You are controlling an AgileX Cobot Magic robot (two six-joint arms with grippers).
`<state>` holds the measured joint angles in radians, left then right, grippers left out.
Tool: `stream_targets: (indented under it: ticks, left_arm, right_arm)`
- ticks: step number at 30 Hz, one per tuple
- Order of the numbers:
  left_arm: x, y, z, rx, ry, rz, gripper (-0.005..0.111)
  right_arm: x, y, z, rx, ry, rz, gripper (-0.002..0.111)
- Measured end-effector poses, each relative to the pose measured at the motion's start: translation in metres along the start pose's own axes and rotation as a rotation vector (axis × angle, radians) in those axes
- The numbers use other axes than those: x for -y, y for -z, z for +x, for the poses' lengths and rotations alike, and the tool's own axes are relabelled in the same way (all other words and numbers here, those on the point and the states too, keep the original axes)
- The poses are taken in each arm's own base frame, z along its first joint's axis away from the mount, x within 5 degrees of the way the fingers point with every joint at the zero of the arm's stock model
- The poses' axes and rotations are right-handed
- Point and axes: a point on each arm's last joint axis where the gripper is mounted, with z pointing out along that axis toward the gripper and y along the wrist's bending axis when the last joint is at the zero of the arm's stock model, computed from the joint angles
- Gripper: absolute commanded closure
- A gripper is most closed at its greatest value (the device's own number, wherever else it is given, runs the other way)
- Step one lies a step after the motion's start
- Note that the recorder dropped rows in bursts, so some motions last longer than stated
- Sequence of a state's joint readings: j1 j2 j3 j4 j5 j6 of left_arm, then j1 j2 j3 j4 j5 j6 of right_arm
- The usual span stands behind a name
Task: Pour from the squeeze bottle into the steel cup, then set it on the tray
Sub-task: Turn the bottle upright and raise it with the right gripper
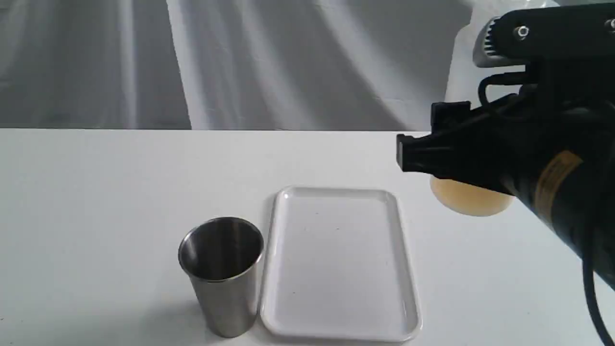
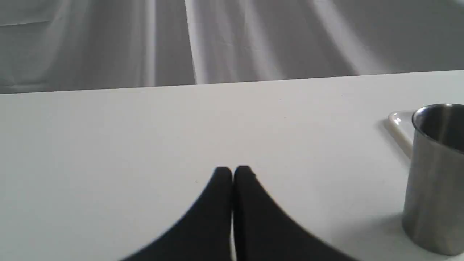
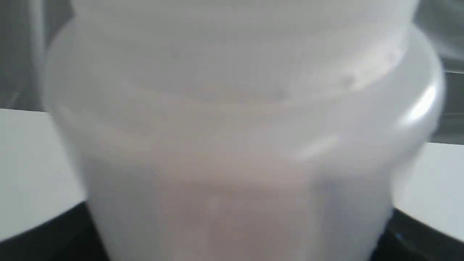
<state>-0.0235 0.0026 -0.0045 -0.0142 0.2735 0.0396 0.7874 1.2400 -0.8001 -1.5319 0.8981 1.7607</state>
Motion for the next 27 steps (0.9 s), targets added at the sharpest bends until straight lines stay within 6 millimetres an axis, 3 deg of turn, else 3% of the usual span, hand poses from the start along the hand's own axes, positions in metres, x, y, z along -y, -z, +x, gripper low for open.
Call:
stream_targets:
  ticks: [14, 20, 27]
  left_arm:
    - [0.000, 0.000, 0.000, 0.000, 0.000, 0.000, 0.107]
    - [0.000, 0.000, 0.000, 0.000, 0.000, 0.000, 0.107]
    - [0.000, 0.000, 0.000, 0.000, 0.000, 0.000, 0.107]
  right_arm:
    - [-0.003, 0.005, -0.016, 0.130, 0.097, -0.090, 0.108]
    - [0.008, 0.015, -0.037, 0.128, 0.136, -0.079, 0.108]
    - [0.026, 0.022, -0.062, 0.106, 0.127, -0.202, 0.108]
